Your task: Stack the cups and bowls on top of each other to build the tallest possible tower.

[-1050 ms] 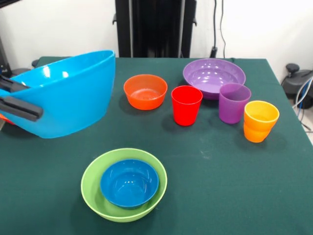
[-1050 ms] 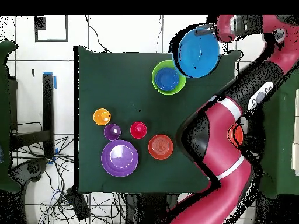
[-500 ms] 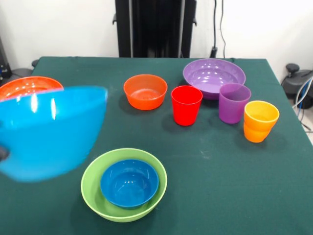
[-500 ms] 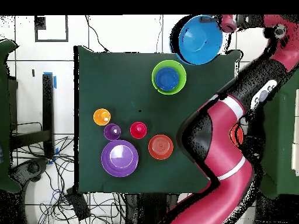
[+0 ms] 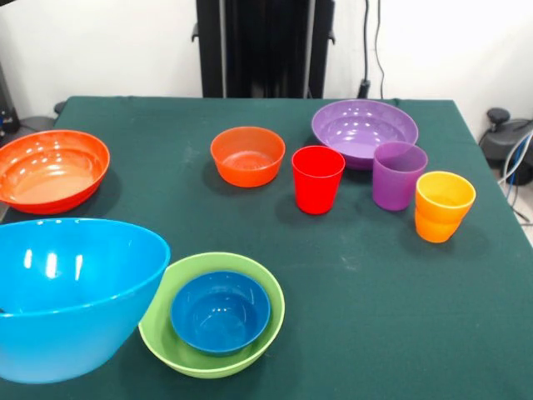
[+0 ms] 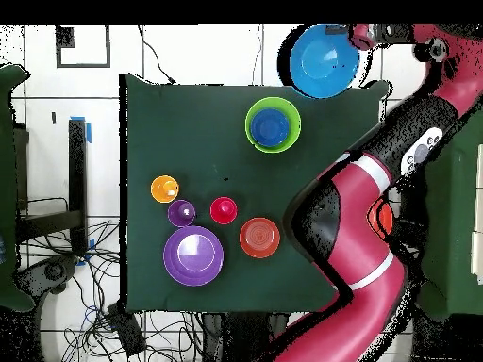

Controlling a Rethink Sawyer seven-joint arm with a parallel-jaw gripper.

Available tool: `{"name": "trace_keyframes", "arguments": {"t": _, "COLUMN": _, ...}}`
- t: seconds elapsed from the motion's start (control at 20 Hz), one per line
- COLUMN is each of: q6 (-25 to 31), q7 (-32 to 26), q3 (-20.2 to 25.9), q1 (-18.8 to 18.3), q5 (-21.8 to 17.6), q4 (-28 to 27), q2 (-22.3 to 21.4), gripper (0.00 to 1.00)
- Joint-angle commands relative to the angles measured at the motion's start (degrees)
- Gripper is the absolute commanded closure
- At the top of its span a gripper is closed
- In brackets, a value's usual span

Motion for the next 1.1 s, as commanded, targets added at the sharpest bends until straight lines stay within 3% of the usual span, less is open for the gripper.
{"name": "trace_keyframes", "arguments": {"t": 0.05, "q6": -2.53, "q7": 8.9, "q3": 0.34, "q1": 2.57, "q5": -5.89, "q4": -8.8, "q2": -0.15, "gripper": 1.0}}
{"name": "trace_keyframes", "arguments": {"t": 0.7, "q6": -3.0, "q7": 8.53, "q3": 0.36, "q1": 3.24, "q5": -4.62, "q4": -9.25, "q2": -0.04, "gripper": 1.0}}
{"name": "trace_keyframes", "arguments": {"t": 1.1, "q6": -5.94, "q7": 8.81, "q3": 0.34, "q1": 4.07, "q5": -7.35, "q4": -8.39, "q2": 0.63, "gripper": 1.0}}
